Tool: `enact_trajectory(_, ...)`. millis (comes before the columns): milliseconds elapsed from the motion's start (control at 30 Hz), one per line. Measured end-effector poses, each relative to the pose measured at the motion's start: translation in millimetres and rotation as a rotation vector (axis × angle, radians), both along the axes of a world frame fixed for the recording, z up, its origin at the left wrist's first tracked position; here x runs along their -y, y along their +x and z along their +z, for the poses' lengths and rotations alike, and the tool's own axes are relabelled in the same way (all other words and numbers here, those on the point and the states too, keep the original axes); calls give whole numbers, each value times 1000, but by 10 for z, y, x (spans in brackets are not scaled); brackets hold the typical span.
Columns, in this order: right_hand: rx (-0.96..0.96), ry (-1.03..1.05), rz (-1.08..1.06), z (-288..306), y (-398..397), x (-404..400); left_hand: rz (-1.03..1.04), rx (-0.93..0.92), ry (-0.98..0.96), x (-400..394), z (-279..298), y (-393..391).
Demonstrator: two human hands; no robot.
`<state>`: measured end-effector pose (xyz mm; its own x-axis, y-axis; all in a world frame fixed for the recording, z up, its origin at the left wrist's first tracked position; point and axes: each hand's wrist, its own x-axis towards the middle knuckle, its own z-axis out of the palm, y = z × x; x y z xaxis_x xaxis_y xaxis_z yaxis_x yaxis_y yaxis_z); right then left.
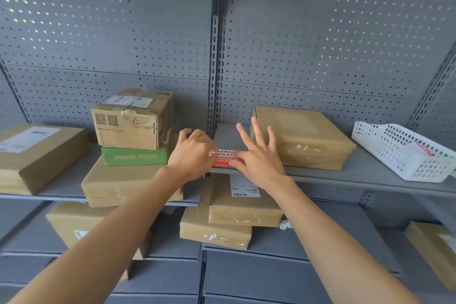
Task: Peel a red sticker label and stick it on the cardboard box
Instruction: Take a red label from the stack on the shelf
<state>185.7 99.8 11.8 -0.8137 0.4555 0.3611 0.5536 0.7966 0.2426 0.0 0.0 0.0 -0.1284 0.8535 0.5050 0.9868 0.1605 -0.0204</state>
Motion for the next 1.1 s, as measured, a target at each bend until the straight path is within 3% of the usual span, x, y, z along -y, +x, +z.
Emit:
enact_trajectory(100,68,-3,-28,-20,15,42,-52,-9,-25,55,-108,7)
enact_trajectory(367,-10,-44,3,-44,50,69,-154,0,-49,140,-186,-44)
enact_trajectory(600,-80,55,66,-84,88,-47,-231,13,42,114,-159,-37)
enact_trajectory(900,-384,63,157,70,72,-192,-123,-10,340,-47,36,-68)
enact_trajectory(1100,-756,-207,63,418,242,-332,-78,16,526,-280,376,99)
